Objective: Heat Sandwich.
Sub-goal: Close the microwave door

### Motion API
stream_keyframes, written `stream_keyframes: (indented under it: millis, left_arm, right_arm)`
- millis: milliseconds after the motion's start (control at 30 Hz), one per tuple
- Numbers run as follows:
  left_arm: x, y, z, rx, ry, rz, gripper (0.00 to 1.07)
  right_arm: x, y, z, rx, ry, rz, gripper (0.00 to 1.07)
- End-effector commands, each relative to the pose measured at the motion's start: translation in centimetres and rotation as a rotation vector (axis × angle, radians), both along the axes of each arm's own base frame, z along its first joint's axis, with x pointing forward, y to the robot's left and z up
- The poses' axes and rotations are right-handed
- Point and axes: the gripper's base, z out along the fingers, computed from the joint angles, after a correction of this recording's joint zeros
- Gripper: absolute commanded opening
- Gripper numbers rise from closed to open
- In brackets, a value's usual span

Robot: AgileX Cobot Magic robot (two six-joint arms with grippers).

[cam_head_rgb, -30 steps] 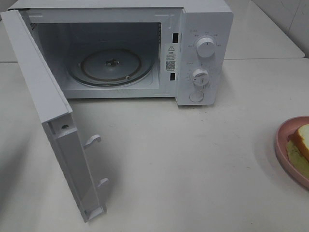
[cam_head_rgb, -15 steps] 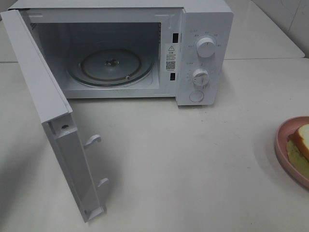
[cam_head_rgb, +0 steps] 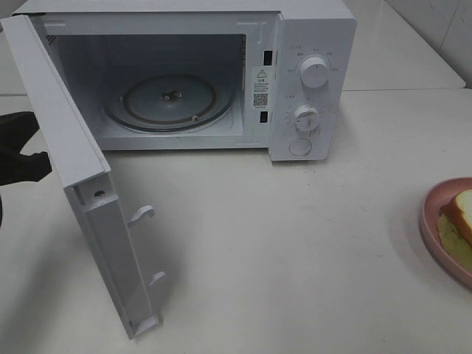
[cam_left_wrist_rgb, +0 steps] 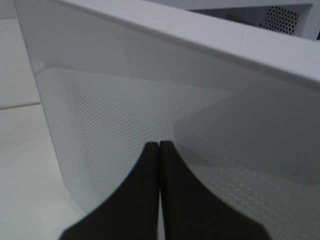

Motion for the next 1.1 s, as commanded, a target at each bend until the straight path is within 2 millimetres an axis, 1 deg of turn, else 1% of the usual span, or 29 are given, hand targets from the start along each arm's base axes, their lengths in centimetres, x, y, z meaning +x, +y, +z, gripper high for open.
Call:
stream_keyframes:
  millis: [33, 133, 167, 200, 267, 300, 333, 433, 467, 500, 567, 600, 633, 700, 733, 767, 800, 867, 900, 967, 1067, 1100]
  left_arm:
    - [0.2, -1.1, -0.1, -0.018, 0.005, 0.022, 0.00]
    - [0.4, -2.2, -0.5, -0.024, 0.024, 0.001, 0.00]
    - [0.4, -2.2, -0.5, -0.024, 0.024, 0.001, 0.00]
    - [0.6, -3.0, -0.6, -0.030, 0.029, -0.015, 0.00]
    - [0.9, -3.7, -0.5, -0.043, 0.031, -0.020, 0.00]
    - [0.9, -3.7, -0.5, -0.043, 0.031, -0.020, 0.00]
    - [1.2, -4.5, -0.5, -0.052, 0.034, -0.027, 0.00]
    - [1.6, -5.7, -0.5, -0.042, 0.030, -0.045, 0.00]
    - [1.6, -5.7, -0.5, -0.042, 0.030, -0.045, 0.00]
    - [1.9, -6.6, -0.4, -0.035, 0.022, -0.063, 0.00]
    - [2.2, -7.5, -0.3, -0.044, 0.017, -0.073, 0.00]
    - [2.5, -8.3, -0.2, -0.058, 0.017, -0.076, 0.00]
    - [2.5, -8.3, -0.2, -0.058, 0.017, -0.076, 0.00]
    - [2.9, -9.2, -0.1, -0.070, 0.017, -0.078, 0.00]
    - [3.1, -10.1, 0.0, -0.066, 0.010, -0.090, 0.00]
    - [3.1, -10.1, 0.0, -0.066, 0.010, -0.090, 0.00]
    - [3.2, -10.5, 0.1, -0.063, 0.005, -0.095, 0.00]
    - [3.5, -11.5, 0.2, -0.049, -0.004, -0.108, 0.00]
    - [3.7, -12.5, 0.2, -0.039, -0.005, -0.118, 0.00]
    - [3.8, -12.8, 0.2, -0.032, 0.000, -0.120, 0.00]
    - [4.4, -14.4, 0.4, -0.040, 0.009, -0.111, 0.00]
    - [4.4, -14.4, 0.4, -0.040, 0.009, -0.111, 0.00]
  right_arm:
    - [-0.4, 0.0, 0.0, -0.008, -0.032, 0.000, 0.76]
    - [-0.4, 0.0, 0.0, -0.008, -0.032, 0.000, 0.76]
    - [-0.4, 0.0, 0.0, -0.008, -0.032, 0.000, 0.76]
    - [-0.4, 0.0, 0.0, -0.008, -0.032, 0.000, 0.76]
    - [-0.4, 0.0, 0.0, -0.008, -0.032, 0.000, 0.76]
    - [-0.4, 0.0, 0.0, -0.008, -0.032, 0.000, 0.76]
    - [-0.4, 0.0, 0.0, -0.008, -0.032, 0.000, 0.76]
    - [-0.4, 0.0, 0.0, -0.008, -0.032, 0.000, 0.76]
    - [-0.4, 0.0, 0.0, -0.008, -0.032, 0.000, 0.76]
    - [-0.4, 0.0, 0.0, -0.008, -0.032, 0.000, 0.76]
    - [-0.4, 0.0, 0.0, -0.008, -0.032, 0.000, 0.76]
    - [-0.4, 0.0, 0.0, -0.008, -0.032, 0.000, 0.76]
    - [-0.4, 0.0, 0.0, -0.008, -0.032, 0.000, 0.76]
    - [-0.4, 0.0, 0.0, -0.008, -0.032, 0.000, 0.76]
    - [-0.4, 0.0, 0.0, -0.008, -0.032, -0.001, 0.76]
    - [-0.4, 0.0, 0.0, -0.008, -0.032, -0.001, 0.76]
    - [-0.4, 0.0, 0.0, -0.008, -0.032, -0.001, 0.76]
    - [-0.4, 0.0, 0.0, -0.008, -0.032, -0.001, 0.76]
    - [-0.4, 0.0, 0.0, -0.008, -0.032, -0.001, 0.76]
    - [-0.4, 0.0, 0.0, -0.008, -0.032, -0.001, 0.76]
    - [-0.4, 0.0, 0.0, -0.007, -0.032, -0.001, 0.76]
    - [-0.4, 0.0, 0.0, -0.007, -0.032, -0.001, 0.76]
